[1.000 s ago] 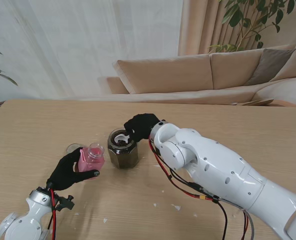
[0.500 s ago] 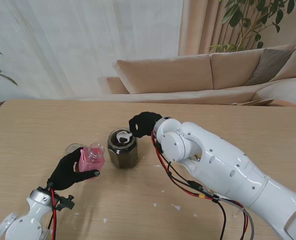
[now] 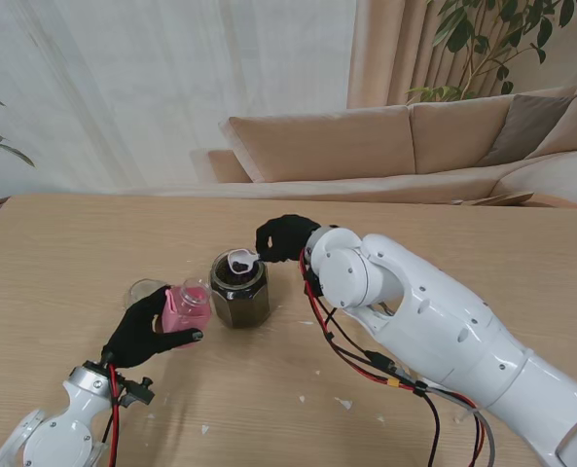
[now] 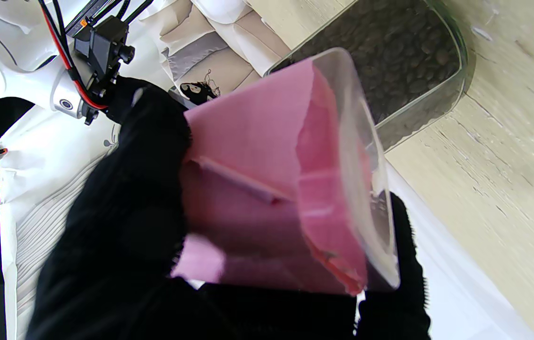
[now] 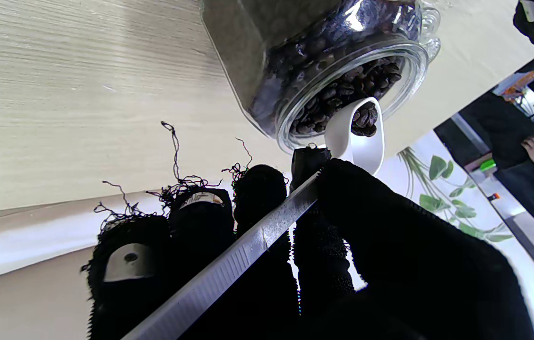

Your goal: Portion coffee beans from the glass jar into the coffee jar

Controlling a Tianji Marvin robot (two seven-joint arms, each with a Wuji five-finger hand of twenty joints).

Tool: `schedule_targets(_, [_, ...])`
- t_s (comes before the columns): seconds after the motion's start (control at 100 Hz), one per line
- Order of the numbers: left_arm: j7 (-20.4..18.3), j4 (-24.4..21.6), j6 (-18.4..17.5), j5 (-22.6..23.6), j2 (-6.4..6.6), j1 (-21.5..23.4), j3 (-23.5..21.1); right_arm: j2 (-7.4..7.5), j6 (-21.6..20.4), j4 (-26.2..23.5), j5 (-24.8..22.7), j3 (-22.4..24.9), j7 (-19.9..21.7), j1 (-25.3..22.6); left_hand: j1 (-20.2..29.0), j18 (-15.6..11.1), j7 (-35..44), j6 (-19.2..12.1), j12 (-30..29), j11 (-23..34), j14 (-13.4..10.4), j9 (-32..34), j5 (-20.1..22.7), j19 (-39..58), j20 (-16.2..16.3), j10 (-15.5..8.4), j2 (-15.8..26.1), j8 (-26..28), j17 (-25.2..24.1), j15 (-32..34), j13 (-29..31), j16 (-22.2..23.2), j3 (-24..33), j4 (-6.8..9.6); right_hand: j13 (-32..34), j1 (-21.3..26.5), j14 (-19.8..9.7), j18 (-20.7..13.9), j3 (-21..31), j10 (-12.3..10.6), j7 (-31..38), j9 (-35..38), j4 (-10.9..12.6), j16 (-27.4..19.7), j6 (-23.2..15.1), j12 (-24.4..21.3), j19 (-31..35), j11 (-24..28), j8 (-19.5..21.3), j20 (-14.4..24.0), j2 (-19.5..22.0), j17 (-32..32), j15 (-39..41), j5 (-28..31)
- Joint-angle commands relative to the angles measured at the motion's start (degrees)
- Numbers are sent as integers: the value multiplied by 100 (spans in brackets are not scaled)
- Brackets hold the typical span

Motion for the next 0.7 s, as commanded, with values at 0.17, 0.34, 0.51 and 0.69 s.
schedule_targets(0.17, [-13, -26, 92, 37, -56, -29, 94, 17, 101, -403, -68, 174, 9, -262, 1616, -161, 1065, -1201, 420, 580, -160, 367, 397, 24, 33, -766, 947, 405, -23, 11, -83, 26, 1377, 85, 136, 159, 21, 13, 172, -41, 194, 158, 263, 124, -66, 105, 825, 224, 116, 7, -7, 97, 240, 200])
schedule_targets(0.34, [43, 19, 161, 56, -69, -73, 192, 44, 193, -703, -160, 321, -21, -449, 1618, -159, 1082, -1201, 425, 585, -164, 375, 405, 25, 33, -763, 939, 404, -18, 8, -79, 30, 1384, 85, 149, 163, 22, 18, 174, -34, 197, 167, 265, 126, -54, 108, 839, 230, 114, 15, -15, 109, 254, 208])
schedule_targets(0.51, [131, 182, 84, 84, -88, -199, 304, 74, 249, -997, -239, 470, -31, -637, 1610, -162, 1104, -1220, 429, 599, -173, 398, 414, 26, 32, -781, 925, 404, -6, 10, -52, 36, 1394, 87, 152, 168, 32, 28, 175, -27, 197, 172, 264, 128, -43, 111, 848, 235, 112, 21, -16, 117, 265, 213])
schedule_targets(0.69, [230, 306, 107, 112, -112, -309, 399, 105, 281, -1267, -257, 619, -13, -821, 1608, -162, 1126, -1218, 430, 604, -174, 399, 417, 25, 31, -781, 922, 396, -5, 2, -49, 43, 1411, 84, 151, 180, 39, 36, 173, -19, 196, 173, 264, 130, -26, 115, 850, 239, 111, 24, -19, 120, 273, 215])
